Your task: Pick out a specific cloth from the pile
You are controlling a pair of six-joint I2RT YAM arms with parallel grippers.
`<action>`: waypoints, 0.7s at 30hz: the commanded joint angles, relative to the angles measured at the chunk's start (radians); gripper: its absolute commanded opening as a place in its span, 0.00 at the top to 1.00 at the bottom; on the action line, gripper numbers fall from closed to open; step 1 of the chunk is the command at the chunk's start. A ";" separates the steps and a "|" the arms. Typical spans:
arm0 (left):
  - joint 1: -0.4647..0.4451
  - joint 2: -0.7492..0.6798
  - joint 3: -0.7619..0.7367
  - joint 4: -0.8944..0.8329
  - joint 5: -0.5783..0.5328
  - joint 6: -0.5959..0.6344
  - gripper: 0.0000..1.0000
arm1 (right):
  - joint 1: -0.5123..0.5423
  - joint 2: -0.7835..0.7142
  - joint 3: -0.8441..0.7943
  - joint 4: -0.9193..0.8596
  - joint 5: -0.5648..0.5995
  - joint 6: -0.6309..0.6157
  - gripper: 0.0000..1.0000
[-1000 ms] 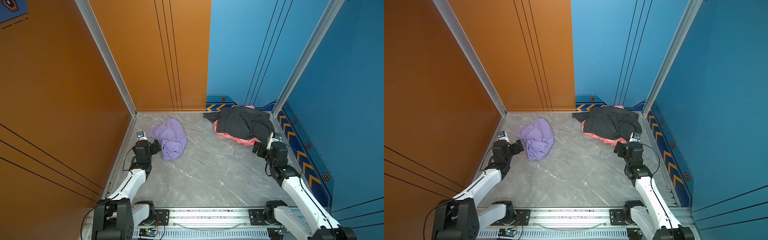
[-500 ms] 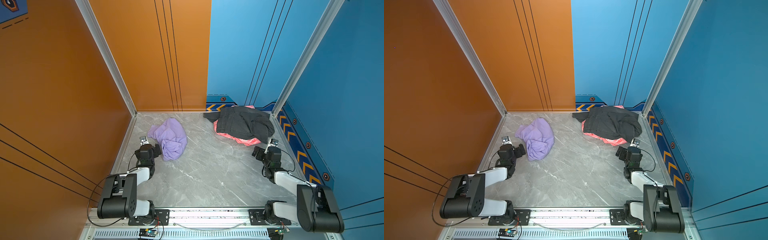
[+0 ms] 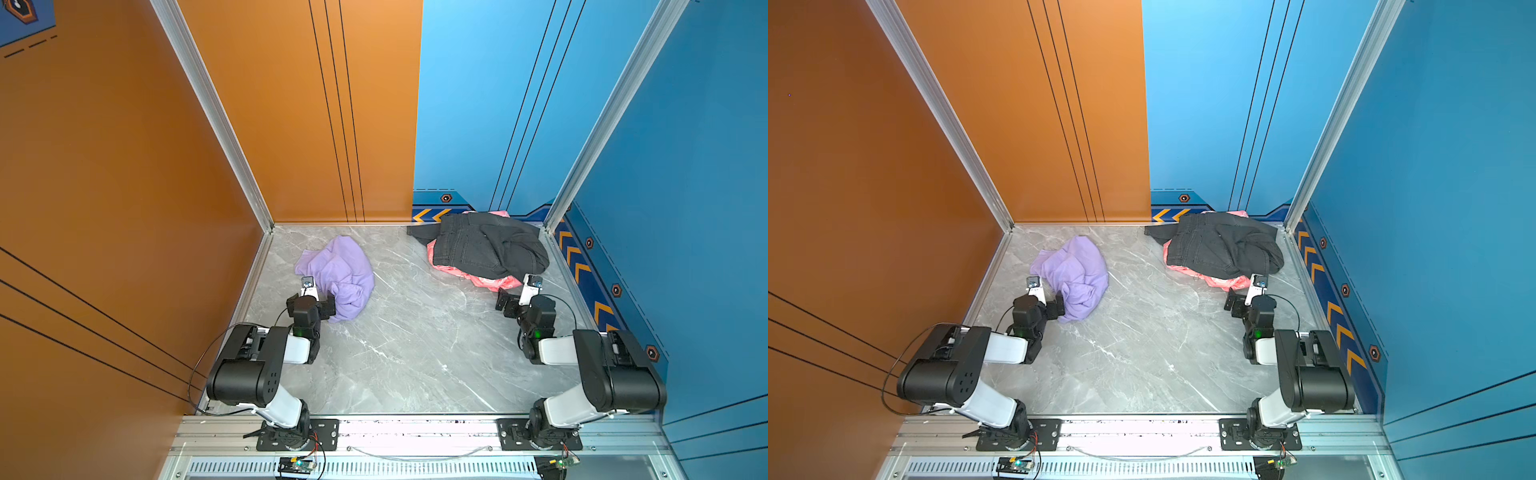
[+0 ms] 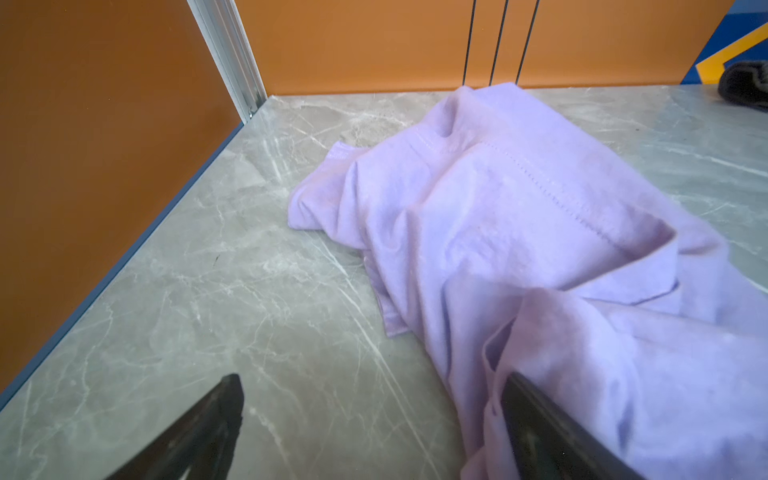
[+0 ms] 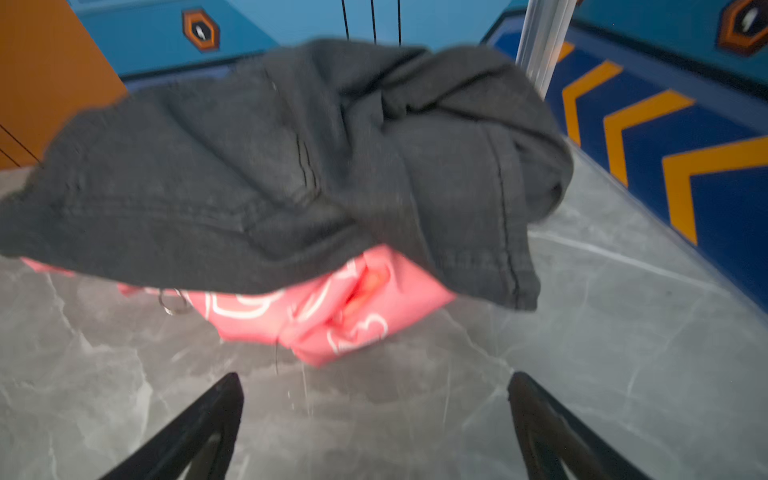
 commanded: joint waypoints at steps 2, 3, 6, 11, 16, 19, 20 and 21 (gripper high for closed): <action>-0.004 0.002 0.025 0.023 -0.079 0.004 0.02 | -0.005 0.011 0.022 0.100 0.009 -0.010 0.00; -0.005 0.002 0.026 0.019 -0.082 0.005 0.02 | -0.003 0.000 0.041 0.037 0.002 -0.019 0.00; -0.006 0.000 0.026 0.020 -0.080 0.007 0.02 | 0.025 0.006 0.061 0.015 0.053 -0.032 0.00; -0.023 0.000 0.024 0.021 -0.091 0.021 0.02 | 0.029 -0.002 0.069 -0.015 0.063 -0.037 0.00; -0.032 0.005 0.029 0.022 -0.093 0.031 0.02 | 0.034 0.000 0.069 -0.008 0.071 -0.038 0.00; -0.022 0.005 0.030 0.019 -0.079 0.027 0.02 | 0.035 0.000 0.070 -0.011 0.080 -0.039 0.00; -0.022 0.005 0.029 0.019 -0.078 0.027 0.02 | 0.036 0.000 0.071 -0.011 0.081 -0.040 0.00; -0.021 0.004 0.029 0.019 -0.078 0.027 0.02 | 0.036 0.000 0.070 -0.011 0.081 -0.041 0.00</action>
